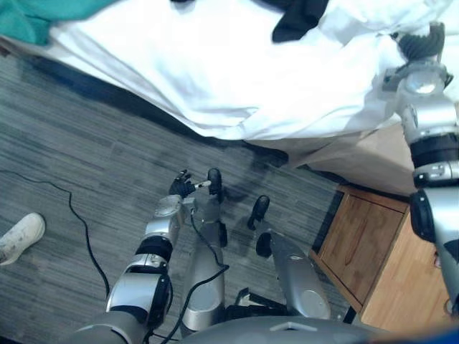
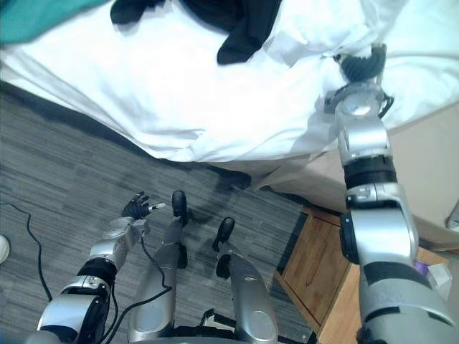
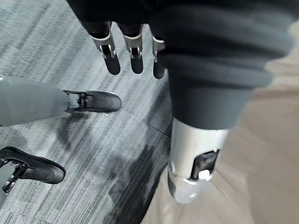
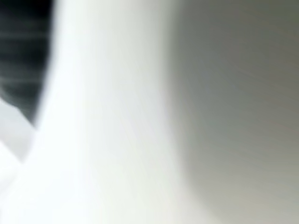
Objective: Tidy the bed and pick cloth on bed and put in laundry
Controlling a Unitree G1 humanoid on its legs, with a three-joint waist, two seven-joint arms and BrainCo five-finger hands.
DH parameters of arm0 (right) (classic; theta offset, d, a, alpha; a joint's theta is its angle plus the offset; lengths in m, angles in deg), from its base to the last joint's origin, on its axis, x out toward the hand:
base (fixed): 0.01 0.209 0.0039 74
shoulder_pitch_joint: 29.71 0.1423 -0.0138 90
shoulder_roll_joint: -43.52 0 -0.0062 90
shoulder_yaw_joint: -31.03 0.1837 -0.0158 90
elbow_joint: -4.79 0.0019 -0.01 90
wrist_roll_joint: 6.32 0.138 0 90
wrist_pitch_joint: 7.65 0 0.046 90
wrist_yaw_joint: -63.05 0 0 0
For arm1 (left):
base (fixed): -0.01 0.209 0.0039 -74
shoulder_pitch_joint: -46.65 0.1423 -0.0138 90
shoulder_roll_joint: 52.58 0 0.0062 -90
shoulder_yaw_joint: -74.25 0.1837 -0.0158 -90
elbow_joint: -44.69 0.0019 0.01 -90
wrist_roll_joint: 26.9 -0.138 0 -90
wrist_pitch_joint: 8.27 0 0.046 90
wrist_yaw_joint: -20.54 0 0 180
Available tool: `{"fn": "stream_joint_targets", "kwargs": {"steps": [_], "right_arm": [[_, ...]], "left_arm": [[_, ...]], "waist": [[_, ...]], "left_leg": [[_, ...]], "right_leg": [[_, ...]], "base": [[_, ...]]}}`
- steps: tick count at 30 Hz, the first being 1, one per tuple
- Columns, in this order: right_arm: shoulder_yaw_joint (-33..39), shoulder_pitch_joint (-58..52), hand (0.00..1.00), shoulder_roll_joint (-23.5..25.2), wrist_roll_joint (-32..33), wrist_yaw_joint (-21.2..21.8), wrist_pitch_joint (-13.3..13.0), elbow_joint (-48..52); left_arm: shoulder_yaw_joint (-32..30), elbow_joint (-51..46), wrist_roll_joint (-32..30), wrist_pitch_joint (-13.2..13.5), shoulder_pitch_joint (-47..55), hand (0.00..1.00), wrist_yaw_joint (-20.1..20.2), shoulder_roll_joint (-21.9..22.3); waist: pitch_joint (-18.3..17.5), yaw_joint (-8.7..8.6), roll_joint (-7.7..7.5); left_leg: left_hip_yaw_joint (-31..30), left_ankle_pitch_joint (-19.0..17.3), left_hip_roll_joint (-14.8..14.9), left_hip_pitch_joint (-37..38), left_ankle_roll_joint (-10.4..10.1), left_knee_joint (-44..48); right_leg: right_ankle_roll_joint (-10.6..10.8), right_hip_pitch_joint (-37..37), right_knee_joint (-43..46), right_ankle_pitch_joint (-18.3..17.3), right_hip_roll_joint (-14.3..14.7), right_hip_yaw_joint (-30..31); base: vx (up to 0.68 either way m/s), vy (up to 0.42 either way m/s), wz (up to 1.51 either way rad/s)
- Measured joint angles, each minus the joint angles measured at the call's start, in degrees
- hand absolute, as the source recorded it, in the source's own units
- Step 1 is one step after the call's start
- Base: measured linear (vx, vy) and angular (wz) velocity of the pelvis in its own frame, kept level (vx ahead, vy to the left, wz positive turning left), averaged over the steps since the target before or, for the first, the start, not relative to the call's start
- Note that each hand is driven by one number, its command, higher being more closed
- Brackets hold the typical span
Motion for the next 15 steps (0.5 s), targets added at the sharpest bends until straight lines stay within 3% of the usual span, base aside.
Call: {"fn": "stream_joint_targets", "kwargs": {"steps": [6, 10, 11, 15], "right_arm": [[10.3, -15.6, 1.0, 4.1, 5.5, -0.4, -2.9, 5.9], [15.9, -27.5, 1.0, 10.0, 11.3, -0.7, -7.2, 6.6], [16.2, -31.2, 0.0, 11.3, 12.2, -0.7, -7.9, 7.4], [18.9, -39.1, 0.0, 15.6, 17.4, 0.6, -10.2, 8.3]], "left_arm": [[-1.2, -1.2, 0.0, -3.0, 7.3, 0.0, -1.1, -0.2], [-1.9, -1.0, -1.7, -4.0, 14.5, 0.0, -0.7, 0.4], [-2.0, -1.0, -2.4, -4.0, 16.5, 0.0, -0.5, 0.9], [-2.0, -0.4, -4.6, -3.8, 21.2, 0.0, 0.8, 1.8]], "waist": [[-1.3, -2.03, -0.59], [-5.6, -3.36, -0.96], [-7.4, -3.75, -0.75], [-11.6, -4.92, -0.24]], "left_leg": [[3.5, -2.3, -0.2, 7.7, 0.1, 0.0], [5.5, -3.5, -0.5, 11.8, 0.2, -0.1], [5.8, -3.7, -0.7, 12.7, 0.1, -0.1], [6.4, -5.0, -1.4, 16.3, -0.1, -0.4]], "right_leg": [[0.9, 7.3, -2.3, 0.6, -0.2, 2.9], [1.2, 11.3, -4.2, 0.6, -0.4, 4.5], [1.5, 12.2, -4.4, 0.6, -0.6, 4.8], [2.4, 15.9, -5.1, 0.0, -1.2, 5.8]], "base": [[0.0, 0.028, -0.22], [0.05, 0.017, -0.21], [0.08, 0.015, -0.13], [0.07, 0.025, -0.04]]}}
